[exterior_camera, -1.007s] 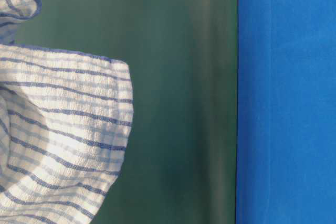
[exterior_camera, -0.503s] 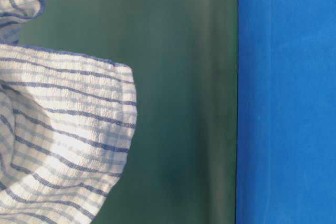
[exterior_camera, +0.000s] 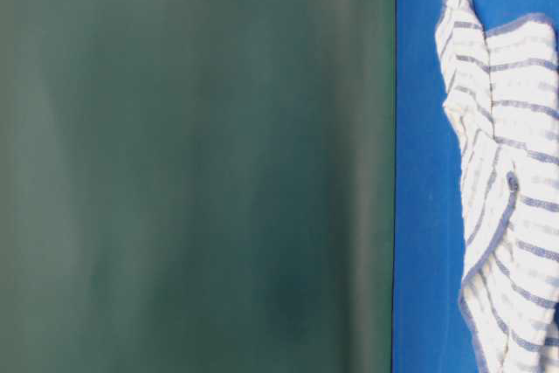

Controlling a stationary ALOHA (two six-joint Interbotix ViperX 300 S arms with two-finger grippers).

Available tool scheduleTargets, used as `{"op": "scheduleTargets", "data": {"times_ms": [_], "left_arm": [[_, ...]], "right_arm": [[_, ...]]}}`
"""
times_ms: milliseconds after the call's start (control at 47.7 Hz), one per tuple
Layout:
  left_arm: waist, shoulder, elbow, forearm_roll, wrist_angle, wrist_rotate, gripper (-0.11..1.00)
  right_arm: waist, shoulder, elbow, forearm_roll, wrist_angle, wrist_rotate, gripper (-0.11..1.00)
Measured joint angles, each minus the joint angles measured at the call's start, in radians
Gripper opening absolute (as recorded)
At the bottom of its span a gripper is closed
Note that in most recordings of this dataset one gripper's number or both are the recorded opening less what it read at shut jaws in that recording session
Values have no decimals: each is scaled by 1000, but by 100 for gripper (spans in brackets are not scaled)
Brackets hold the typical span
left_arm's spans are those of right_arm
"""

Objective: Lift the towel with both arms.

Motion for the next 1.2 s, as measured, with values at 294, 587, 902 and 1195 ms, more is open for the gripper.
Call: {"op": "scheduleTargets", "data": {"times_ms": [294,587,902,1195], "left_arm": [[0,11,126,2,-112,6,90],[0,26,305,0,-339,18,90],[5,112,457,0,-531,20,90],[9,233,578,0,-730,17,90]], "right_arm": [[-2,2,135,0,-98,32,65],[-2,21,316,2,-278,81,65],[-18,81,512,2,-528,158,65],[-26,193,611,0,-704,196,65]]}}
